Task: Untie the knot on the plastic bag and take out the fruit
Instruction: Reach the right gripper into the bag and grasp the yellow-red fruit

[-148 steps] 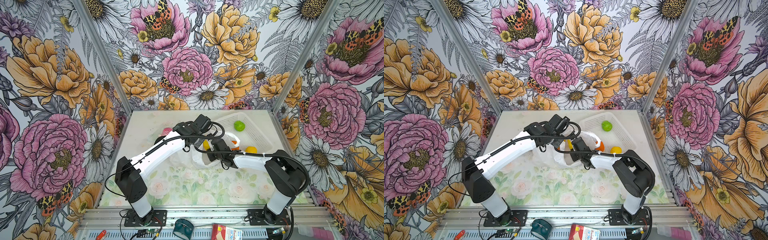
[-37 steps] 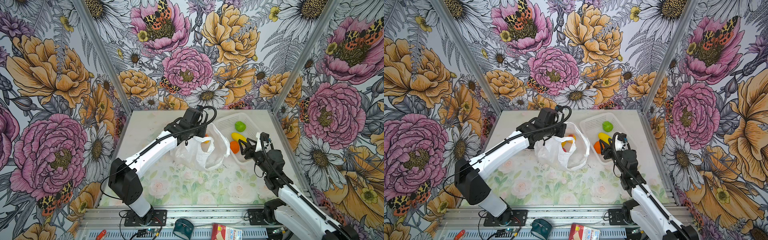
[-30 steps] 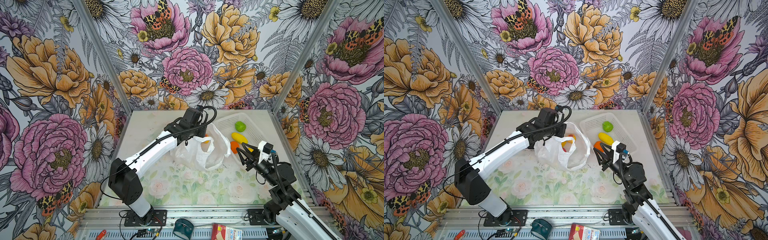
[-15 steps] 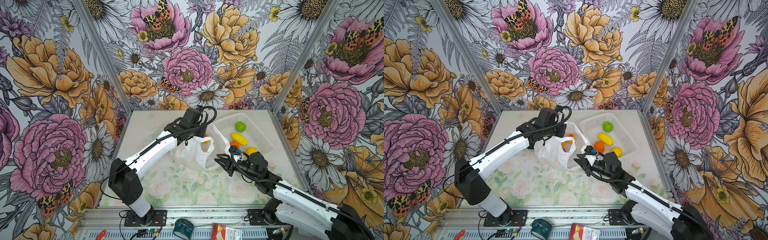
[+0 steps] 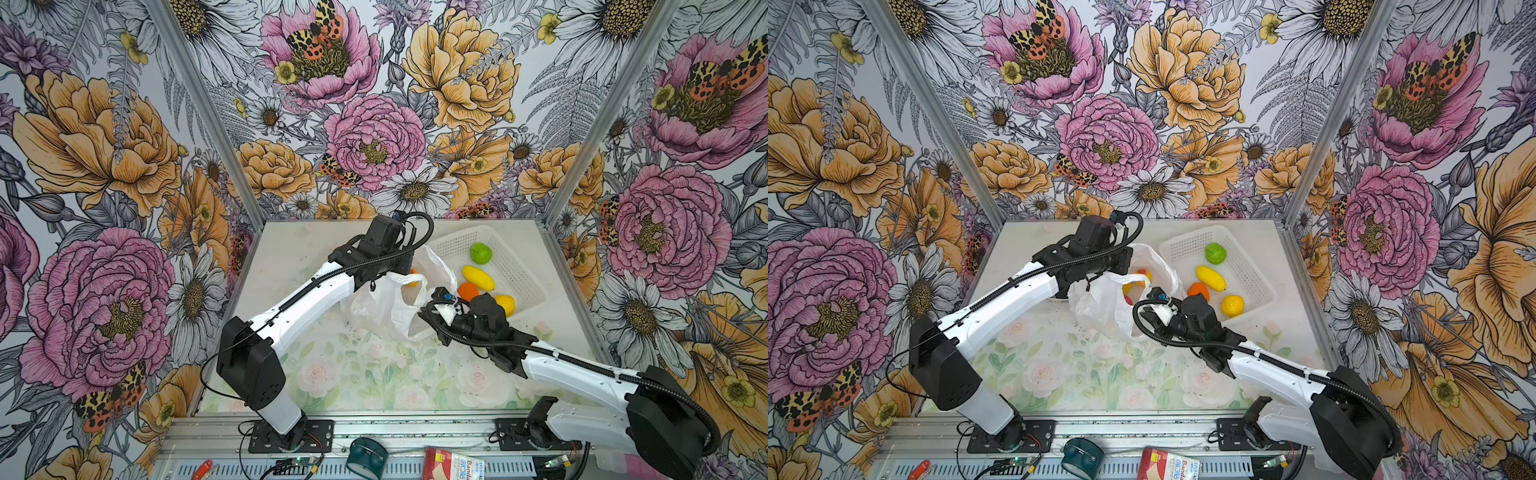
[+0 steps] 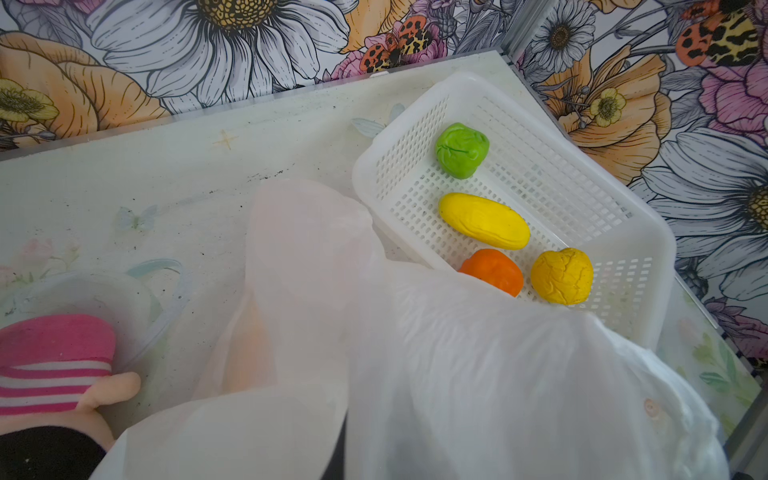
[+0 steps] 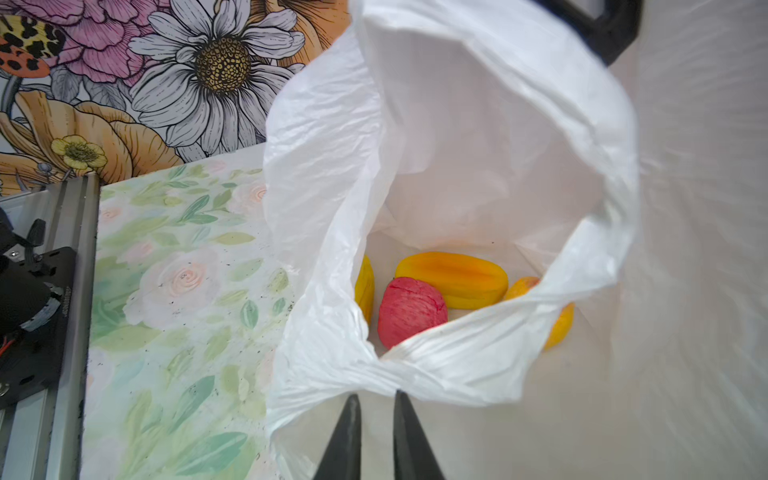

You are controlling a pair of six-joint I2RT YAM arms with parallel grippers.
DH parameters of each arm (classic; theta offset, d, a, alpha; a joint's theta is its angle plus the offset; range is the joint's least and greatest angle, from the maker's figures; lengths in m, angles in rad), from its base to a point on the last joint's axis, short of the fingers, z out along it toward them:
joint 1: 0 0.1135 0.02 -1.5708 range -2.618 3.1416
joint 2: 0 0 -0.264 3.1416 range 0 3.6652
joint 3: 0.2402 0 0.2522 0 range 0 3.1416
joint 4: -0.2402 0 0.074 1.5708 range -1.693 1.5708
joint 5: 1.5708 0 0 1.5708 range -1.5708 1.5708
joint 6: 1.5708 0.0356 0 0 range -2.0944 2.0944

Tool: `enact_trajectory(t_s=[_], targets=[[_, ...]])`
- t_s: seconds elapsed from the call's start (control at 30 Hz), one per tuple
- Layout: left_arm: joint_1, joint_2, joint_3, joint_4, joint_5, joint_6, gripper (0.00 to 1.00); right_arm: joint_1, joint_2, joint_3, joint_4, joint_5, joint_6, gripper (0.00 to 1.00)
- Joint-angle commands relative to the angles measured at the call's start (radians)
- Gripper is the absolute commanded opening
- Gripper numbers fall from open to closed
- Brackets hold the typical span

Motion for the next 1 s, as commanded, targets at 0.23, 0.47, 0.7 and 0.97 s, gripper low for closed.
enact_trajectory(t_s=[0.23,0.47,0.7,0.97], targets=[[0.006,-0.006,0.033,0.001,-0.015,0.021,0.00,0.006,0.184,0.119,-0.032,0.262,-0.010,0.03],[0.004,-0.014,0.033,0.001,-0.016,0.018,0.00,0.006,0.267,0.185,-0.068,0.346,0.015,0.06],[0.002,-0.016,0.032,0.001,-0.013,0.019,0.00,0.006,0.371,0.262,-0.102,0.335,0.028,0.15],[-0.011,-0.009,0.041,-0.008,-0.034,0.033,0.00,0.002,0.547,0.412,-0.069,0.486,0.247,0.36]])
